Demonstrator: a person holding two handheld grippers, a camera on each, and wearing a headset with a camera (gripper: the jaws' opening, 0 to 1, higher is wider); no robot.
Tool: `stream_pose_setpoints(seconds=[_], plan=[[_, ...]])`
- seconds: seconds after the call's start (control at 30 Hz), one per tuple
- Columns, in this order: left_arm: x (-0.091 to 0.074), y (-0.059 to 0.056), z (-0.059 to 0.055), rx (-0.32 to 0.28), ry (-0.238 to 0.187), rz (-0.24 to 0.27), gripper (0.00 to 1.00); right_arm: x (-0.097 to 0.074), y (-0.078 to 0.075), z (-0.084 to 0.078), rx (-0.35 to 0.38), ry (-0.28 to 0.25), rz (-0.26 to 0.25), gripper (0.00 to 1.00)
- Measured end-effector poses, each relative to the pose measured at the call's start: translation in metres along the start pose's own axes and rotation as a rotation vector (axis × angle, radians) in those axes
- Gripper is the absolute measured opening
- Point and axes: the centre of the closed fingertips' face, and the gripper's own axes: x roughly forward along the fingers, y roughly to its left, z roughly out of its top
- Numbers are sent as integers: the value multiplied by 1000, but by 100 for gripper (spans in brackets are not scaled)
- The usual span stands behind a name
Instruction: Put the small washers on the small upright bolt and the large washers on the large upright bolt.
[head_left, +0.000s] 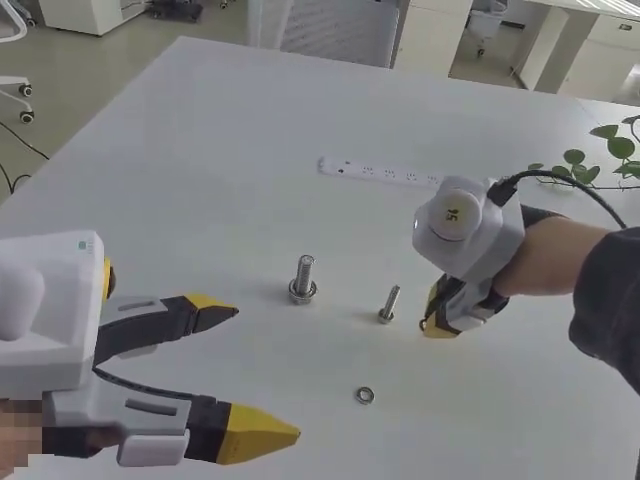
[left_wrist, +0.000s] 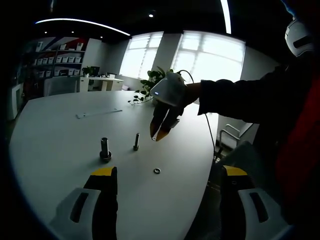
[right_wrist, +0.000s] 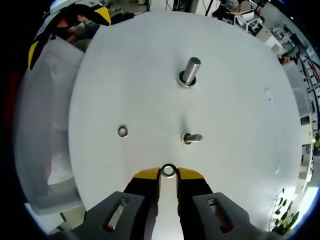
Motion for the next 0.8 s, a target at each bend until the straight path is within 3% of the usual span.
stream_pose_setpoints(seconds=[0.47, 0.8], plan=[[-1, 1, 2, 1, -9, 3, 85, -31, -12, 16, -40, -7, -50, 14], [-1, 2, 2, -1, -13, 8, 85, -39, -24, 32, -75, -14, -71, 14]])
